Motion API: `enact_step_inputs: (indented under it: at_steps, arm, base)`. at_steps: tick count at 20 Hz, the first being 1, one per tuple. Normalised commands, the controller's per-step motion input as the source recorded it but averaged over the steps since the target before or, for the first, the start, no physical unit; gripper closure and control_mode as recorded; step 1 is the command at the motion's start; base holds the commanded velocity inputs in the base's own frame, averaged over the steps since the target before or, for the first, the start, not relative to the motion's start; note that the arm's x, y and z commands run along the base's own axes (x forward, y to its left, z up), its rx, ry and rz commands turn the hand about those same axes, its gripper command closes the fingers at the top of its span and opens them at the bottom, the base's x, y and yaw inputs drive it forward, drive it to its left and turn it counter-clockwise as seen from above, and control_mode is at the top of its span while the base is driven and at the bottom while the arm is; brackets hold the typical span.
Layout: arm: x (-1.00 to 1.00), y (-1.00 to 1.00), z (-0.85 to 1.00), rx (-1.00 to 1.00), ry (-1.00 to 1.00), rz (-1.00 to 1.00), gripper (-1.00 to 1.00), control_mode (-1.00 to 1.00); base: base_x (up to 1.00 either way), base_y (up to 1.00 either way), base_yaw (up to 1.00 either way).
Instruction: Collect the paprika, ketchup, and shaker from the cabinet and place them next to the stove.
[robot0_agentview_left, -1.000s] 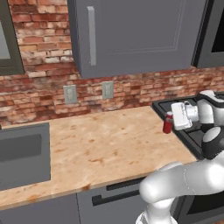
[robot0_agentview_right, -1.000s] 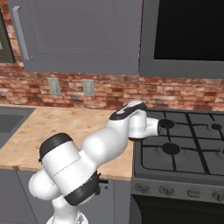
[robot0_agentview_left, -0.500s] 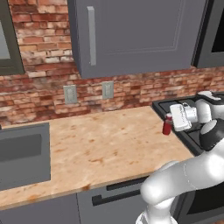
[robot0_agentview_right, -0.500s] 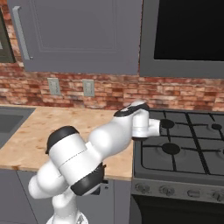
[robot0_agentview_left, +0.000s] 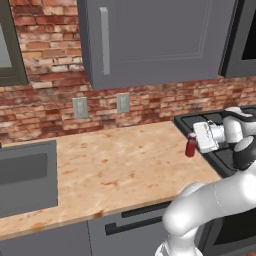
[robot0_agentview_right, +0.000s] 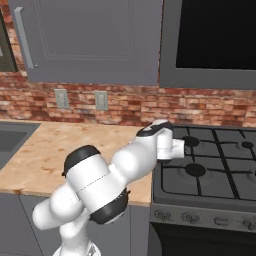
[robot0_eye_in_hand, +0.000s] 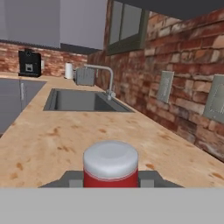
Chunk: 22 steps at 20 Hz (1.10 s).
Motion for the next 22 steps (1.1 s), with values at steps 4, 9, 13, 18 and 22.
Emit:
enact_step_inputs:
  at_steps: [4, 9, 13, 18, 22]
  arm:
    - [0.00, -0.01, -0.06, 0.00, 0.00, 0.00, -1.00, -1.00]
    - [0.00, -0.07, 0.00, 0.00, 0.00, 0.00, -1.00, -1.00]
    - [-0.07, -0.04, 0.26, 0.00, 0.00, 0.00, -1.00, -1.00]
    - [-0.31, -0.09, 0.50, 0.00, 0.00, 0.00, -1.00, -1.00]
    - [-0.55, -0.02, 0.44, 0.00, 0.00, 0.00, -1.00, -1.00]
  base:
    - [0.00, 0.00, 0.00]
    - [0.00, 0.00, 0.00]
    - [0.00, 0.00, 0.00]
    - [0.00, 0.00, 0.00]
    - [0.00, 0.00, 0.00]
